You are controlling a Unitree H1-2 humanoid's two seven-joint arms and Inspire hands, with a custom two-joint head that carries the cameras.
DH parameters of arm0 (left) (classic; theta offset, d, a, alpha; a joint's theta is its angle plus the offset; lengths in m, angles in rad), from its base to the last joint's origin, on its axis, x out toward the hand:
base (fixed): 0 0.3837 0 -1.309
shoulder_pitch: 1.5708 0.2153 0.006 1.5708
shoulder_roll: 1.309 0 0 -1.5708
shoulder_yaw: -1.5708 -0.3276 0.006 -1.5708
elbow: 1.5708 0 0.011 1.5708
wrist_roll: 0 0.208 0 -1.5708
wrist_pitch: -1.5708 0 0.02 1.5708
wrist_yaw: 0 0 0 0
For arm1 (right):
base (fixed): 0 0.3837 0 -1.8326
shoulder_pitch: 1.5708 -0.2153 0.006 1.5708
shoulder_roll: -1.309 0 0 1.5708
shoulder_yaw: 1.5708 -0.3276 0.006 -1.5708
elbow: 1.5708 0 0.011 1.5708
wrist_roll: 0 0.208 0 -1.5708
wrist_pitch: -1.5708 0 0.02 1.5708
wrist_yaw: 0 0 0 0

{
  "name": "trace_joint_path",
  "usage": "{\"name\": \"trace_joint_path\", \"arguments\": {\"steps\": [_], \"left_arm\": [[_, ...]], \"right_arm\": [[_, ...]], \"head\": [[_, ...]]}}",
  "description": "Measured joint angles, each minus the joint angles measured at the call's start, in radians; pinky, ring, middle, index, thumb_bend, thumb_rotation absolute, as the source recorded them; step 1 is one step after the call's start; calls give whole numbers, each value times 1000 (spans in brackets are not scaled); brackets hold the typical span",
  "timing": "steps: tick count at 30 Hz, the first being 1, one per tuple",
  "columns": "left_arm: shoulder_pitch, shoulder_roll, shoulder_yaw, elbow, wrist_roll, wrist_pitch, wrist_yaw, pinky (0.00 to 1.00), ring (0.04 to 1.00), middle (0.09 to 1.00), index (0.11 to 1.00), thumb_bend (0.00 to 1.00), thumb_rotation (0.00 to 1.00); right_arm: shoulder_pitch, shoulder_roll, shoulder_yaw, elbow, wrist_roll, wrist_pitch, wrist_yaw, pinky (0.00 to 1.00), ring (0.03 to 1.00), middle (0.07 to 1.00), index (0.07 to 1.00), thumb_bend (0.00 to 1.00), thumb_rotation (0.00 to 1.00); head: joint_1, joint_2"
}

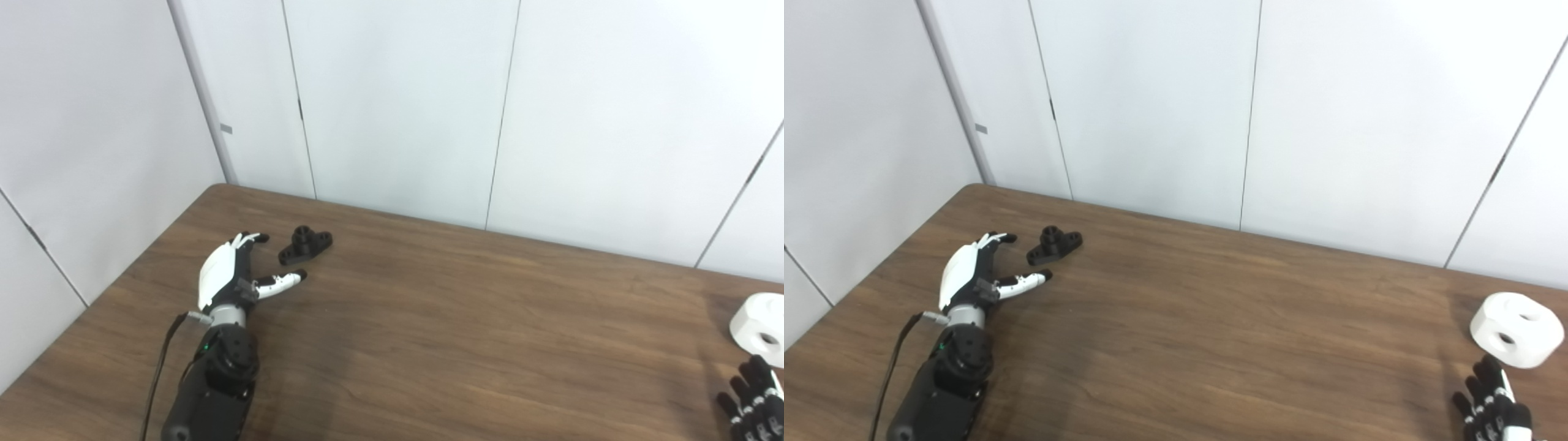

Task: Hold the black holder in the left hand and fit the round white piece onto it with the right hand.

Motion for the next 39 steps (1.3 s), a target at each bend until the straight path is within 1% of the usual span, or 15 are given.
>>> {"name": "trace_joint_path", "arguments": {"steps": [6,9,12,15,18,23,28,35,39], "left_arm": [[-40,8,-26,76,-1,0,8,1000,1000,968,827,836,302],[-64,25,-52,117,3,3,14,1000,1000,968,821,837,305],[-84,43,-73,126,7,5,16,1000,1000,970,809,838,287],[-107,57,-85,158,6,7,16,1000,1000,972,800,844,286],[-119,58,-90,179,1,7,16,1000,1000,971,793,835,279],[-133,60,-126,213,2,7,17,1000,1000,971,790,844,303],[-155,71,-141,248,2,7,18,1000,1000,970,778,842,298],[-181,75,-159,291,2,7,25,1000,1000,966,756,835,282],[-184,76,-164,302,2,1,34,1000,1000,960,734,835,283]], "right_arm": [[1,0,0,-4,1,5,0,1000,1000,1000,998,658,1000],[1,0,0,-4,0,5,1,1000,1000,1000,1000,647,1000],[2,0,1,-5,-1,5,1,1000,1000,1000,1000,647,1000],[2,0,3,-6,-5,5,0,1000,1000,1000,1000,646,1000],[3,0,4,-11,-12,9,-2,1000,1000,1000,1000,643,1000],[3,1,8,-17,-21,17,-10,1000,1000,1000,998,634,1000],[4,1,9,-17,-22,17,-11,1000,1000,1000,1000,654,1000],[4,2,12,-17,-24,15,-15,1000,1000,1000,1000,616,1000],[5,6,13,-23,-25,19,-20,1000,1000,1000,1000,621,1000]], "head": [[0,0],[0,0],[0,0],[-5,-2],[-5,-2],[-11,-2],[-14,-2],[-20,-3],[-18,-2]]}}
